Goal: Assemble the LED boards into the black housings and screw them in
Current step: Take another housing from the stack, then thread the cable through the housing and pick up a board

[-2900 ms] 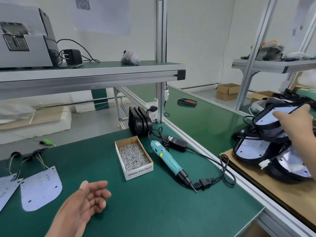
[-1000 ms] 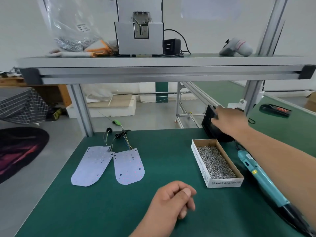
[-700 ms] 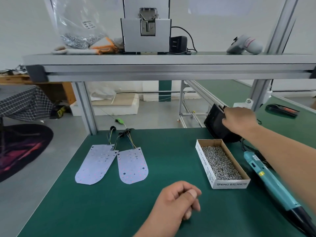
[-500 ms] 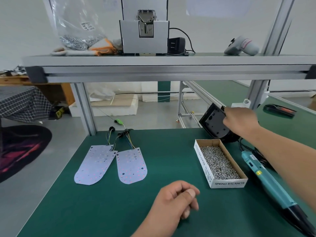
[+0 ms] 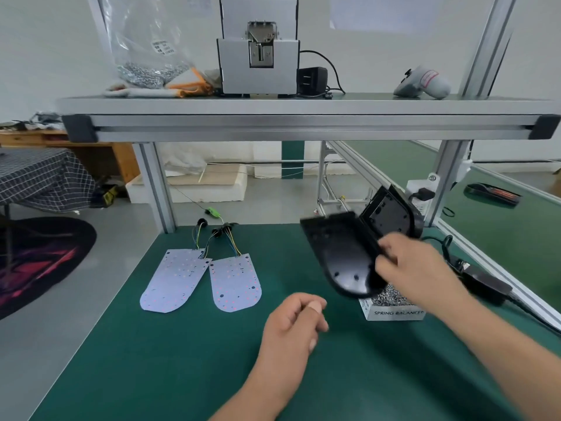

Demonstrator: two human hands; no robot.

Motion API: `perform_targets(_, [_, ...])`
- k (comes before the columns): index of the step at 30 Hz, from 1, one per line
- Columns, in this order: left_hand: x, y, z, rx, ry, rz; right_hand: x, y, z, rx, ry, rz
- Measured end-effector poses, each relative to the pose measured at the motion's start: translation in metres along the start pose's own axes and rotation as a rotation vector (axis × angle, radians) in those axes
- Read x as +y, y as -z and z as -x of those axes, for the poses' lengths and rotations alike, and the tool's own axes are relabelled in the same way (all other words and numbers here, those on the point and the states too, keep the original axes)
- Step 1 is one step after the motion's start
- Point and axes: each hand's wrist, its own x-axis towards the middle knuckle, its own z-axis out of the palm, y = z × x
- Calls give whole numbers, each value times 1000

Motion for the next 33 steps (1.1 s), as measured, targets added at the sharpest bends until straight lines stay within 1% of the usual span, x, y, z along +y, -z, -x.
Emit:
perform_targets(2, [-3,5,-4,157,-51,-101,-14,-10,37,-89,8,-56])
perform_targets(4, [-6,14,-9,285,-83,-196,-23,-18,65,-164,21,-60])
perform_targets(6, [-4,26,-14,358,-65,-262,-30,-21,87,-249,18,-88])
perform_targets(9, [-1,36,-20,322,3,-339,-41,-25,110,-346,30,-91])
perform_targets(13, [-3,35,-18,258,37,-544,-51,-24,115,-432,23,-39])
perform_targets(15, [-2,35,-18,257,33,-561,-51,-13,111,-471,25,-87])
perform_targets(16, [-2,35,-18,265,27,-550,-52,-6,106,-460,32,-114])
perform_targets(18, [-1,36,-18,293,13,-516,-54,4,88,-371,48,-164])
perform_targets(20, [0,36,-19,335,4,-480,-60,4,56,-290,42,-278])
perform_targets(21, [1,37,-19,363,-6,-470,-66,-1,35,-277,28,-345])
perform_targets(23, [3,39,-20,418,-30,-460,-84,-18,-11,-262,42,-403])
perform_targets(25, [4,40,-20,461,-39,-417,-105,-47,-59,-303,59,-474])
perform_targets(27, [4,40,-20,476,-47,-362,-128,-82,-101,-366,35,-534])
perform_targets(30, [2,40,-22,507,-81,-314,-160,-130,-146,-430,-8,-494])
perform_targets(33, [0,41,-24,570,-95,-262,-182,-165,-172,-434,-6,-403])
